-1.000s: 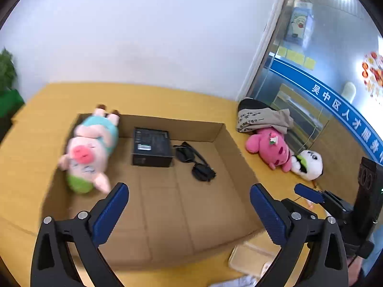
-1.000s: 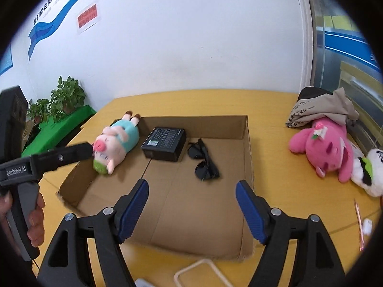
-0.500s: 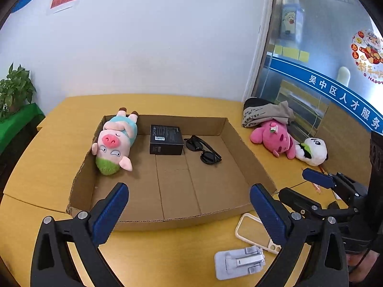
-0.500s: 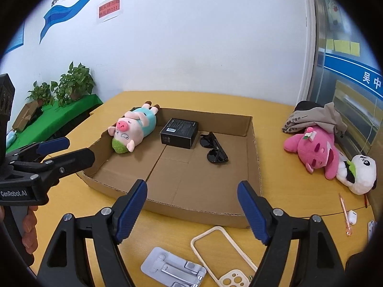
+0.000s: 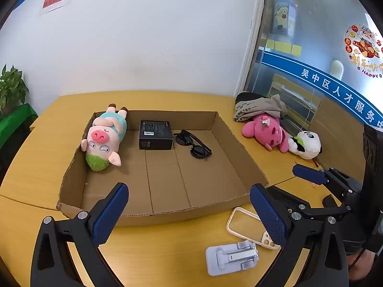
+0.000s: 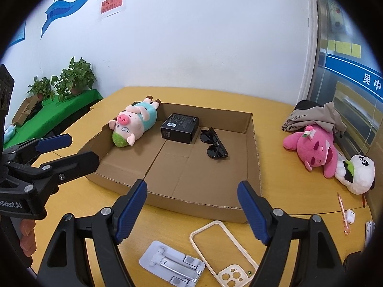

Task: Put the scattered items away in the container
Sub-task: 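Move both tools toward the white folding phone stand, then close the left gripper on the white phone stand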

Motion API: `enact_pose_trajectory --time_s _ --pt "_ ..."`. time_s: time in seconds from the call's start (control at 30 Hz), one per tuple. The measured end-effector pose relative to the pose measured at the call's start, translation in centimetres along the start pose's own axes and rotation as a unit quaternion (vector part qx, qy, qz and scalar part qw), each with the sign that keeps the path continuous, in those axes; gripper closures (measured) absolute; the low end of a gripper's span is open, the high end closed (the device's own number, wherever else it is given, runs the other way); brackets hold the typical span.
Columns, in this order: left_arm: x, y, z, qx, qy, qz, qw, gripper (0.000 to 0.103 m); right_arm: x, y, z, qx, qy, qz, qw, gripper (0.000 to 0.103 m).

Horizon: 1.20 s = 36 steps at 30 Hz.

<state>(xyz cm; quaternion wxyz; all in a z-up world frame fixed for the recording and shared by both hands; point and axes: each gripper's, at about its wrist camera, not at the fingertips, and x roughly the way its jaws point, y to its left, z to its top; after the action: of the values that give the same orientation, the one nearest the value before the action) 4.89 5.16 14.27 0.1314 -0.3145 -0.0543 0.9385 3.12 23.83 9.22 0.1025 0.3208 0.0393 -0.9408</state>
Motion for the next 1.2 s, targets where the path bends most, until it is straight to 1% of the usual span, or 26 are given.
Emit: enact_pose_trajectory --time_s 0.43,0.5,0.57,0.63,0.73,0.8,0.87,0.93,1.0,1.1,1.2 --pt "0.9 -0.5 -0.4 0.006 0.011 -0.003 0.9999 0.0 0.4 -1.0 -0.4 0.011 0.005 0.004 1.0 0.025" --pt "1.6 -0.5 -1.0 0.003 0.027 -0.016 0.9995 0.0 0.5 -1.3 -0.7 0.014 0.009 0.013 1.0 0.025" --pt "2.4 -0.4 -2.0 0.005 0.047 -0.022 0.9986 0.0 0.7 -1.8 -1.4 0.018 0.017 0.028 0.999 0.025" --pt "3.6 -0.2 -3.7 0.006 0.073 -0.032 0.9968 0.0 0.9 -2.7 -2.6 0.025 0.029 0.037 0.999 0.025" --pt "5.6 0.0 -6.8 0.0 0.122 -0.039 0.9918 0.0 1.5 -3.9 -5.8 0.037 0.065 0.052 0.996 0.025" --pt "7.3 0.1 -8.9 -0.008 0.16 -0.049 0.9858 0.0 1.9 -4.5 -8.8 0.043 0.096 0.068 0.992 0.025" --pt "8.5 -0.1 -10.3 -0.013 0.187 -0.053 0.9809 0.0 2.0 -4.8 -11.0 0.061 0.114 0.074 0.989 0.025" --pt "9.5 -0.4 -11.3 -0.018 0.204 -0.06 0.9769 0.0 2.5 -5.1 -12.5 0.081 0.128 0.077 0.985 0.025" --pt "9.9 -0.8 -11.8 -0.014 0.208 -0.07 0.9756 0.0 3.4 -4.7 -13.5 0.085 0.15 0.072 0.982 0.025" --pt "10.7 -1.6 -12.2 -0.009 0.215 -0.088 0.9726 0.0 4.2 -3.5 -14.1 0.082 0.159 0.084 0.98 0.025" --pt "11.6 -2.2 -12.9 0.001 0.232 -0.1 0.9675 0.001 4.8 -2.3 -14.4 0.068 0.16 0.079 0.982 0.025"
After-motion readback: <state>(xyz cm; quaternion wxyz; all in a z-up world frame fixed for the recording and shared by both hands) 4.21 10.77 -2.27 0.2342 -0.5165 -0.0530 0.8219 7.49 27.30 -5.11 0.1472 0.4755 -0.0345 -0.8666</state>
